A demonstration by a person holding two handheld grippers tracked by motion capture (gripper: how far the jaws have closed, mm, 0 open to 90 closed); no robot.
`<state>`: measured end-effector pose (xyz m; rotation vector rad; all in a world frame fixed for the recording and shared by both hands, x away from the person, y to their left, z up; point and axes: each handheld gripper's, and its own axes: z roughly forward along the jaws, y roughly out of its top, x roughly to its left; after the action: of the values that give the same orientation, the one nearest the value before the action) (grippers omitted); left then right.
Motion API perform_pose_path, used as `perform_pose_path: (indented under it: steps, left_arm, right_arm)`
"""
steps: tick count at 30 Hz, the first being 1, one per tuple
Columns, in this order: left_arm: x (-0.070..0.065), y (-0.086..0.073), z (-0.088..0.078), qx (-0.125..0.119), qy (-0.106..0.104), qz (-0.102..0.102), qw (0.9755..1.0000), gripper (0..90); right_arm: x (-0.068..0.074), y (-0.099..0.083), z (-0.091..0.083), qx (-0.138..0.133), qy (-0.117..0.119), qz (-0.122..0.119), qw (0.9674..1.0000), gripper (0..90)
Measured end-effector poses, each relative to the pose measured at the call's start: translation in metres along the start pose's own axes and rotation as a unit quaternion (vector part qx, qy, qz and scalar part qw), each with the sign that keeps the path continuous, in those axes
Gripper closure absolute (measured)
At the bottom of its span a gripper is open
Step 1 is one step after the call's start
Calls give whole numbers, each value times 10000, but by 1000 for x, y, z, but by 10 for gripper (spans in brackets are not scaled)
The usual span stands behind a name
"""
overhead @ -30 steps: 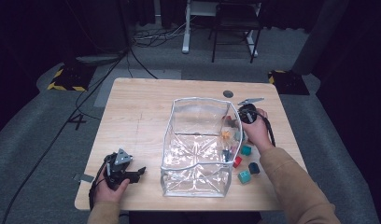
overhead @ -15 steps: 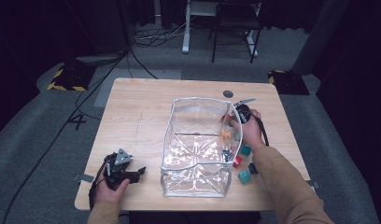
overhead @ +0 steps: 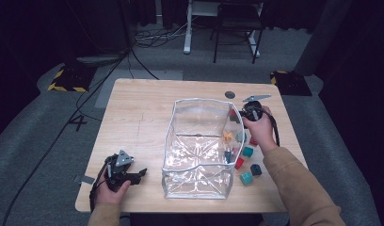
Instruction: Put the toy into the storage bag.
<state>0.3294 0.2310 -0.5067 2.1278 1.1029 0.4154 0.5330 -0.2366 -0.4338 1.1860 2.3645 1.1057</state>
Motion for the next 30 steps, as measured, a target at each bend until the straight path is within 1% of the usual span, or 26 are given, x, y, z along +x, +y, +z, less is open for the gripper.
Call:
perform_pose_path:
  steps: [1, 2, 4, 5, 7, 8, 9, 12, 14, 15, 16, 20, 21, 22, 26, 27, 28, 30]
  left_arm:
    - [0, 0, 0, 4, 3, 0, 10000, 265]
    - [0, 0, 0, 4, 3, 0, 10000, 265]
    - [0, 0, 0, 4, 4, 0, 10000, 265]
    - [0, 0, 0, 3, 4, 0, 10000, 265]
    - [0, 0, 0, 4, 4, 1, 10000, 265]
    - [0, 0, 0, 4, 5, 1, 10000, 265]
    - [0, 0, 0, 4, 5, 1, 10000, 265]
    - [0, 0, 0, 5, 4, 2, 10000, 265]
    - [0, 0, 0, 0, 6, 6, 10000, 265]
    - [0, 0, 0, 0, 6, 6, 10000, 265]
    - [0, 0, 0, 0, 6, 6, 10000, 265]
    - [0, 0, 0, 5, 3, 1, 10000, 265]
    - [0, 0, 0, 5, 3, 1, 10000, 265]
    - [0, 0, 0, 0, 5, 4, 10000, 265]
    - [0, 0, 0, 4, 3, 1, 10000, 265]
    - [0, 0, 0, 4, 3, 1, 10000, 265]
    - [0, 0, 0, 4, 3, 0, 10000, 265]
    - [0, 0, 0, 4, 3, -1, 10000, 265]
  right_arm:
    - [0, 2, -7, -77, 30, -3, 10000, 590]
    - [0, 2, -7, -77, 30, -3, 10000, 590]
    - [2, 4, -14, -154, 57, -1, 9999, 590]
    - [3, 6, -21, -251, 97, -18, 9996, 590]
    - [3, 7, -24, -283, 117, -20, 9995, 590]
    - [5, 10, -32, -363, 162, -53, 9992, 590]
    - [5, 10, -32, -363, 162, -53, 9992, 590]
    - [9, 14, -43, -474, 215, -71, 9986, 589]
    - [12, 18, -53, -557, 243, -144, 9980, 590]
    - [12, 18, -53, -557, 243, -144, 9980, 590]
    - [13, 21, -61, -619, 260, -160, 9976, 590]
    - [17, 27, -75, -723, 306, -207, 9967, 590]
    - [17, 27, -75, -723, 306, -207, 9967, 590]
    - [19, 30, -83, -748, 288, -279, 9964, 590]
    - [25, 36, -96, -834, 309, -358, 9954, 590]
    - [25, 36, -96, -834, 309, -358, 9954, 590]
    - [28, 39, -103, -878, 333, -394, 9948, 590]
    - [31, 42, -110, -933, 340, -443, 9941, 590]
